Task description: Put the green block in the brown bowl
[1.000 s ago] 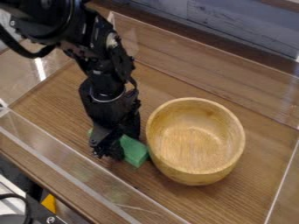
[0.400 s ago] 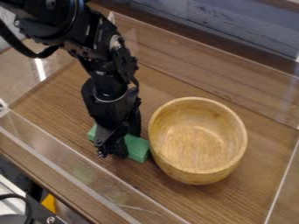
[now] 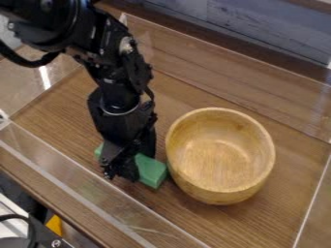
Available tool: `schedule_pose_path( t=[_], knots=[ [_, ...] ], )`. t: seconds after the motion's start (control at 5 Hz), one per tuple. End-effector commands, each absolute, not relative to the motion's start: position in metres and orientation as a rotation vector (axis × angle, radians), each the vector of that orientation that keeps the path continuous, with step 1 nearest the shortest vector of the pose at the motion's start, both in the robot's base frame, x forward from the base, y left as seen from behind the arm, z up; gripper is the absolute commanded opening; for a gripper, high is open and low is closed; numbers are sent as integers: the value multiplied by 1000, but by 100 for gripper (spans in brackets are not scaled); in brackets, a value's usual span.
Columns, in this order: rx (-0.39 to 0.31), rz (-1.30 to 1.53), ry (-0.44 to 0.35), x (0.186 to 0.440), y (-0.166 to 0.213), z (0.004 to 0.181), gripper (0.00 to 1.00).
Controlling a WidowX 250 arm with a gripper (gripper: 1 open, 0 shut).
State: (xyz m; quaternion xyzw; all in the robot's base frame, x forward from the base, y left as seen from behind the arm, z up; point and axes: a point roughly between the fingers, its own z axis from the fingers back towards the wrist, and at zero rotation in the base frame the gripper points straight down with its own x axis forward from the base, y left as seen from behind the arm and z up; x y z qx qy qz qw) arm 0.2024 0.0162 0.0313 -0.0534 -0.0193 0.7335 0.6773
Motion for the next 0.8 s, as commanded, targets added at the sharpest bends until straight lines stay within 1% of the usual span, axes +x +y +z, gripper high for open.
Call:
schedule_pose_path(
  t=[0.0,0.4,0.6],
  knots=[
    [-140,1684,-72,201,18,43,0],
    [-137,1703,-71,207,23,41,0],
    [-137,1709,-70,203,17,43,0]
  ],
)
